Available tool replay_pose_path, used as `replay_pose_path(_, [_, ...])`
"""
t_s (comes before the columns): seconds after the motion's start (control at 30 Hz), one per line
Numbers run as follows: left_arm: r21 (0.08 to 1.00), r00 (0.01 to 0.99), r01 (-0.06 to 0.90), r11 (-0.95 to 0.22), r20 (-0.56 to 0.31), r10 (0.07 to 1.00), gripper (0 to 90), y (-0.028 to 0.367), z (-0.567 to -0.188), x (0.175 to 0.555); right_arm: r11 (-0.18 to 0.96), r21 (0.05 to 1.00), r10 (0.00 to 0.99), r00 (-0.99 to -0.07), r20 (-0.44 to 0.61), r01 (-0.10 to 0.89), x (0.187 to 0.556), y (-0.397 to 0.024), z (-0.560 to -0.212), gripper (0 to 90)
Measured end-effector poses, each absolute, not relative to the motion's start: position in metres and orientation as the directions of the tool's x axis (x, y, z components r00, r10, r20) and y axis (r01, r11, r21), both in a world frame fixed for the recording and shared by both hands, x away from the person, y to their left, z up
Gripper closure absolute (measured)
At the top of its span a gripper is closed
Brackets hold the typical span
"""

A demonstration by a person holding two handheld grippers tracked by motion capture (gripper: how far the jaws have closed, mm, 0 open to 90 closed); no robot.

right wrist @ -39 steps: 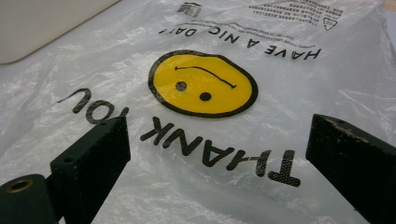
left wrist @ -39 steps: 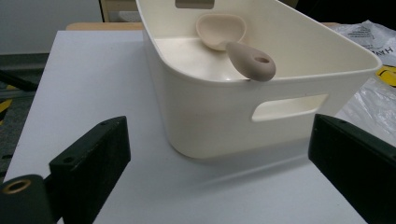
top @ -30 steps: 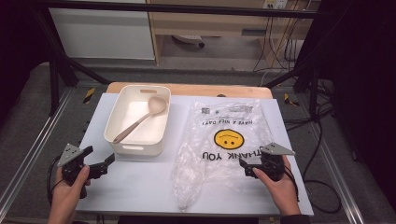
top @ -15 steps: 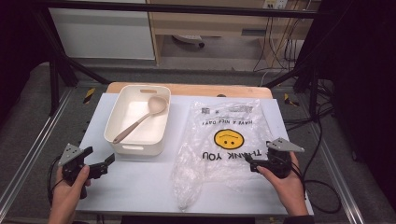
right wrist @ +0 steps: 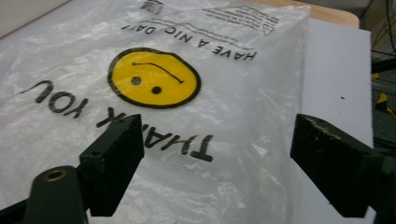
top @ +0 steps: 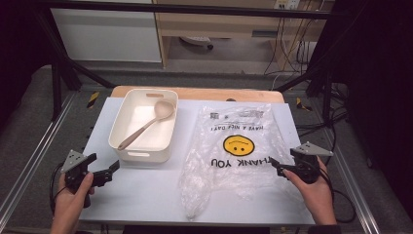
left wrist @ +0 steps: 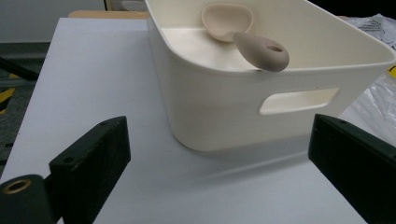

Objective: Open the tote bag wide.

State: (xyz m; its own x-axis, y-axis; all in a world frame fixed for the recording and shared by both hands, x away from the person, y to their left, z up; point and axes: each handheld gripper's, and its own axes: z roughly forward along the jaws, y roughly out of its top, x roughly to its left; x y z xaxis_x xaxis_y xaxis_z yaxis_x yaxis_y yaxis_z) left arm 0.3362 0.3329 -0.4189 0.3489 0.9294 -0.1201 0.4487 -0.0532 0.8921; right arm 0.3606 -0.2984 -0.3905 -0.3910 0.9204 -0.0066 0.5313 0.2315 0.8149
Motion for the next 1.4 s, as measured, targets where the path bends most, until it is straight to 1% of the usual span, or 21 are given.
replay_pose_path(0.13, [0.893, 0.35, 0.447, -0.06, -0.113, 0.93, 5.2, 0.332, -0.419, 0.336, 0.223, 0.809, 0.926, -0.377, -0.002, 0.543, 0.368, -0.306, -0.391, 20.5])
replay_pose_path(0.3, [0.893, 0.354, 0.445, -0.066, -0.108, 0.929, 5.2, 0.333, -0.42, 0.337, 0.199, 0.806, 0.932, -0.361, 0.019, 0.558, 0.381, -0.313, -0.395, 18.5])
replay_pose_path(0.33, [0.892, 0.351, 0.447, -0.061, -0.112, 0.93, 5.2, 0.333, -0.42, 0.337, 0.19, 0.798, 0.934, -0.356, 0.032, 0.572, 0.388, -0.313, -0.398, 15.1])
replay_pose_path(0.43, [0.892, 0.347, 0.447, -0.06, -0.111, 0.931, 5.2, 0.334, -0.42, 0.336, 0.197, 0.793, 0.936, -0.351, 0.023, 0.576, 0.396, -0.314, -0.401, 13.2])
replay_pose_path(0.47, [0.892, 0.345, 0.449, -0.06, -0.111, 0.932, 5.2, 0.334, -0.42, 0.336, 0.209, 0.786, 0.937, -0.35, 0.011, 0.582, 0.405, -0.315, -0.401, 12.7])
replay_pose_path(0.6, [0.89, 0.344, 0.453, -0.061, -0.111, 0.932, 5.2, 0.333, -0.42, 0.337, 0.197, 0.779, 0.941, -0.337, 0.019, 0.595, 0.419, -0.317, -0.4, 13.9])
replay_pose_path(0.63, [0.89, 0.345, 0.451, -0.063, -0.109, 0.932, 5.2, 0.333, -0.42, 0.337, 0.214, 0.773, 0.94, -0.341, 0.004, 0.597, 0.426, -0.317, -0.4, 16.2])
replay_pose_path(0.7, [0.891, 0.342, 0.45, -0.062, -0.108, 0.933, 5.2, 0.334, -0.42, 0.336, 0.185, 0.778, 0.938, -0.345, 0.042, 0.6, 0.432, -0.317, -0.402, 17.0])
replay_pose_path(0.87, [0.89, 0.339, 0.452, -0.06, -0.109, 0.934, 5.2, 0.334, -0.42, 0.336, 0.159, 0.787, 0.946, -0.321, 0.052, 0.596, 0.445, -0.318, -0.401, 18.7])
replay_pose_path(0.97, [0.89, 0.338, 0.451, -0.062, -0.106, 0.935, 5.3, 0.334, -0.42, 0.337, 0.172, 0.785, 0.945, -0.325, 0.039, 0.595, 0.452, -0.316, -0.401, 18.8])
replay_pose_path(1.0, [0.892, 0.338, 0.448, -0.064, -0.103, 0.935, 5.3, 0.334, -0.42, 0.336, 0.179, 0.782, 0.947, -0.321, 0.028, 0.597, 0.46, -0.314, -0.402, 19.7])
replay_pose_path(1.2, [0.89, 0.337, 0.452, -0.063, -0.105, 0.936, 5.7, 0.336, -0.421, 0.336, 0.172, 0.765, 0.945, -0.322, 0.049, 0.621, 0.481, -0.315, -0.413, 22.3])
replay_pose_path(1.27, [0.888, 0.337, 0.455, -0.065, -0.104, 0.936, 5.8, 0.335, -0.421, 0.336, 0.168, 0.756, 0.945, -0.321, 0.059, 0.633, 0.487, -0.316, -0.418, 26.0])
replay_pose_path(1.3, [0.888, 0.338, 0.456, -0.066, -0.104, 0.936, 5.8, 0.335, -0.421, 0.336, 0.168, 0.756, 0.945, -0.321, 0.059, 0.633, 0.487, -0.316, -0.418, 26.0])
replay_pose_path(1.33, [0.889, 0.343, 0.453, -0.072, -0.099, 0.934, 5.8, 0.335, -0.42, 0.335, 0.174, 0.744, 0.944, -0.323, 0.06, 0.645, 0.492, -0.317, -0.422, 28.8])
replay_pose_path(1.4, [0.887, 0.349, 0.455, -0.075, -0.1, 0.932, 5.8, 0.335, -0.421, 0.336, 0.179, 0.738, 0.945, -0.323, 0.056, 0.65, 0.498, -0.319, -0.426, 31.5])
